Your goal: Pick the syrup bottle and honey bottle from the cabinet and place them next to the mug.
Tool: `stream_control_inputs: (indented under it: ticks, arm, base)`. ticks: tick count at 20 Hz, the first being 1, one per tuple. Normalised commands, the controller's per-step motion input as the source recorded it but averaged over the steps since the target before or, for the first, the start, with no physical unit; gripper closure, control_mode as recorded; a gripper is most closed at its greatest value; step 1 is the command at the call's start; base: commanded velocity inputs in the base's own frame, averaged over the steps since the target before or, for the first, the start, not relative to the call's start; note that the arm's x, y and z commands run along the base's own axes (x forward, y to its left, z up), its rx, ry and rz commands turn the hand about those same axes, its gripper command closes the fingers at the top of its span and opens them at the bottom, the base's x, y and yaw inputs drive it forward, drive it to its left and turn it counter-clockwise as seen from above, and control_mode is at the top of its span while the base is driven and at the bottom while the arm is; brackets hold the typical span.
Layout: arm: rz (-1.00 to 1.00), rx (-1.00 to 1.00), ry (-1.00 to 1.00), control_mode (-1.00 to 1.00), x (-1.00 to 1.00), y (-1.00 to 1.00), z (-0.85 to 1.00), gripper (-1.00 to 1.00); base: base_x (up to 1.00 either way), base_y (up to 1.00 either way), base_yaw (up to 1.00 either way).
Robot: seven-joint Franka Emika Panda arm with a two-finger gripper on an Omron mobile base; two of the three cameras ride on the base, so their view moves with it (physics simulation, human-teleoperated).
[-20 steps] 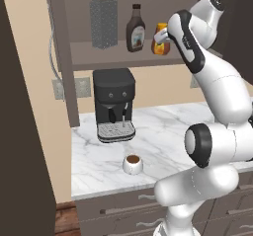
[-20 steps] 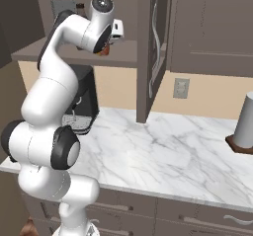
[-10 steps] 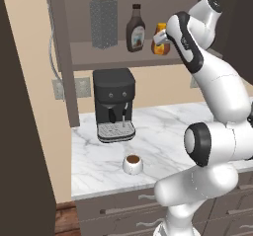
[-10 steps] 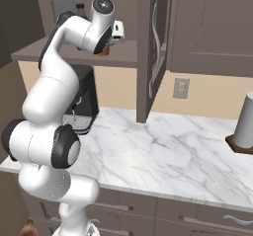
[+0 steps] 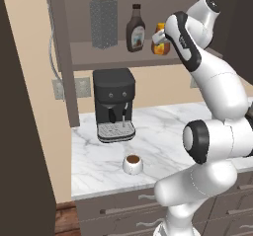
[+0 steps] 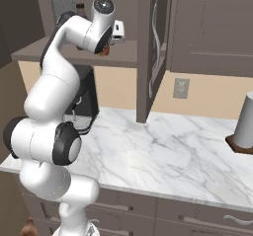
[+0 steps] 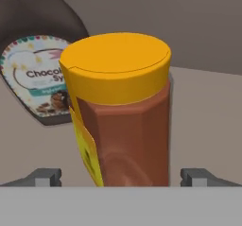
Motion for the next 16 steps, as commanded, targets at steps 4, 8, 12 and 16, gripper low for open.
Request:
stream_control_inputs:
  ticks: [4, 8, 12, 16]
  arm:
    - [0.00, 0.00, 0.00, -1.00, 0.00, 0.00, 0.00, -1.00]
    - [0.00, 0.00, 0.00, -1.00, 0.00, 0.00, 0.00, 1.00]
    - [0.00, 0.00, 0.00, -1.00, 0.00, 0.00, 0.00, 1.00]
    - [0.00, 0.00, 0.00, -1.00, 0.00, 0.00, 0.00, 1.00]
  base:
    - [0.00, 0.00, 0.00]
    - [0.00, 0.00, 0.00]
    - [0.00, 0.00, 0.00]
    - [0.00, 0.00, 0.00]
